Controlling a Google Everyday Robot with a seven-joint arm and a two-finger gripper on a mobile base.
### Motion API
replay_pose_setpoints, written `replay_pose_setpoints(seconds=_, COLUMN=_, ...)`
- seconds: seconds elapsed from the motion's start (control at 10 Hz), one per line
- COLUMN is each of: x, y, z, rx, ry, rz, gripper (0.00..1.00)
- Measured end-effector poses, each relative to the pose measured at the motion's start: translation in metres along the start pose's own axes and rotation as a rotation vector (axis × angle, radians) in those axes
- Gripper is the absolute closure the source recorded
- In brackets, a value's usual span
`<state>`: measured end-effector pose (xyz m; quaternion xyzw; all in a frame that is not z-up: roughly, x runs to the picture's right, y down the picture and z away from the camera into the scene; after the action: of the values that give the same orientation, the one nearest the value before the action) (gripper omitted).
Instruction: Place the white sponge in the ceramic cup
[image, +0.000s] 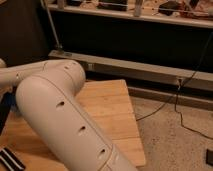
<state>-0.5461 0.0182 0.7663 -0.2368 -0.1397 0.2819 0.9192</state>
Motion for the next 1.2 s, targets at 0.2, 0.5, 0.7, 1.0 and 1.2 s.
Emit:
replay_pose_setpoints(seconds=0.2, x=0.003, y=0.004, z=0.011, rx=-0.018, ry=-0.001, rz=-0.005, gripper=0.77)
replay_pose_setpoints(seconds=0.5, x=0.013, y=0.004, z=0.025, rx=-0.004, ry=0.039, rz=-0.039, gripper=0.77)
replay_pose_setpoints(seconds=0.7, x=0.021, y=0.006, z=0.038, rx=0.029, ry=0.099, rz=-0.076, gripper=0.77)
replay_pose_setpoints(seconds=1.0, x=0.019, y=0.005, z=0.049, rx=0.078, ry=0.159, rz=-0.110, gripper=0.77)
replay_pose_setpoints(seconds=1.2, x=0.013, y=0.003, z=0.049, rx=0.119, ry=0.198, rz=-0.134, gripper=0.77)
